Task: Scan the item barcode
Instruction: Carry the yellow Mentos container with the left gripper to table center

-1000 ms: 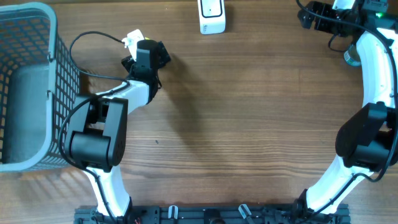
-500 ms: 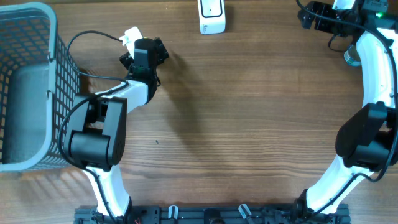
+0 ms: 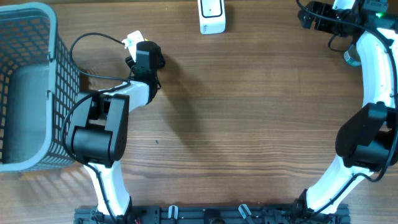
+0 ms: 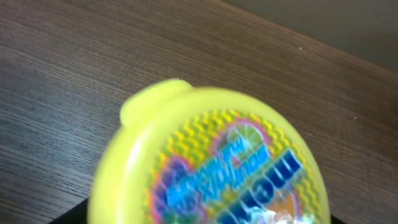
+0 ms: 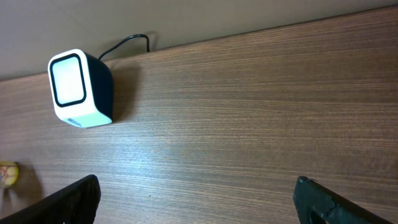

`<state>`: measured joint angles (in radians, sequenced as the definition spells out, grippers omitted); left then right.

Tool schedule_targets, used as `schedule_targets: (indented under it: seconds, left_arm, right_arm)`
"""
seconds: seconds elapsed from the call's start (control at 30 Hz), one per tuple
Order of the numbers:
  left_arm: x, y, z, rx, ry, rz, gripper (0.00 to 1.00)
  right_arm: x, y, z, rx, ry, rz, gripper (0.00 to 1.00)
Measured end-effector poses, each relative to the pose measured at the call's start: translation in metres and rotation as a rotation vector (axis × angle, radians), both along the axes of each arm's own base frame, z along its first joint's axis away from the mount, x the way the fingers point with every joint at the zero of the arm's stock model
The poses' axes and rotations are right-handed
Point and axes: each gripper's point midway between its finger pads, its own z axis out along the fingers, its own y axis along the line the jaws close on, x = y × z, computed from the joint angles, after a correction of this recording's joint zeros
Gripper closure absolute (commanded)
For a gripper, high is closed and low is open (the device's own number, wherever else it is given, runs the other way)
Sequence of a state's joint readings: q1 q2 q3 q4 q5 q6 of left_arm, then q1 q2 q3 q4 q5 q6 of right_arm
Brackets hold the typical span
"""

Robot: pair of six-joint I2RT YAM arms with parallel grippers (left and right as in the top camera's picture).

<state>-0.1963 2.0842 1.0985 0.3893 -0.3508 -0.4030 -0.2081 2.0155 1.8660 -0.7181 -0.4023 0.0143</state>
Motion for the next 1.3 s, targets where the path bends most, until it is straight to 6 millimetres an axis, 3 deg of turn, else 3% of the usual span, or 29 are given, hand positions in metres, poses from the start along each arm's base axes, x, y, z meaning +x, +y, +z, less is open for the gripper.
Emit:
schedule_targets:
  seconds: [0.43,0.63,0.97,1.3]
  left_arm:
    - [-0.003,-0.012,-0.003,0.006,0.013,-0.023,0.39]
    - [-0.013,-0.031,-0.008,0.022,0.057,-0.058,0.38]
    - [-0.040,-0.094,-0.012,0.050,0.127,-0.190,0.39]
    - [-0.091,-0.175,-0.015,0.099,0.211,-0.381,0.39]
  right_arm:
    - [0.000,-0.004,-0.001,-0.020,0.004,-0.017,0.00]
    - [0.000,-0.008,-0.002,-0.036,0.007,-0.031,0.00]
    - [0.000,-0.008,-0.002,-0.037,0.008,-0.031,0.00]
    - [0.000,-0.008,-0.002,-0.037,0.008,-0.031,0.00]
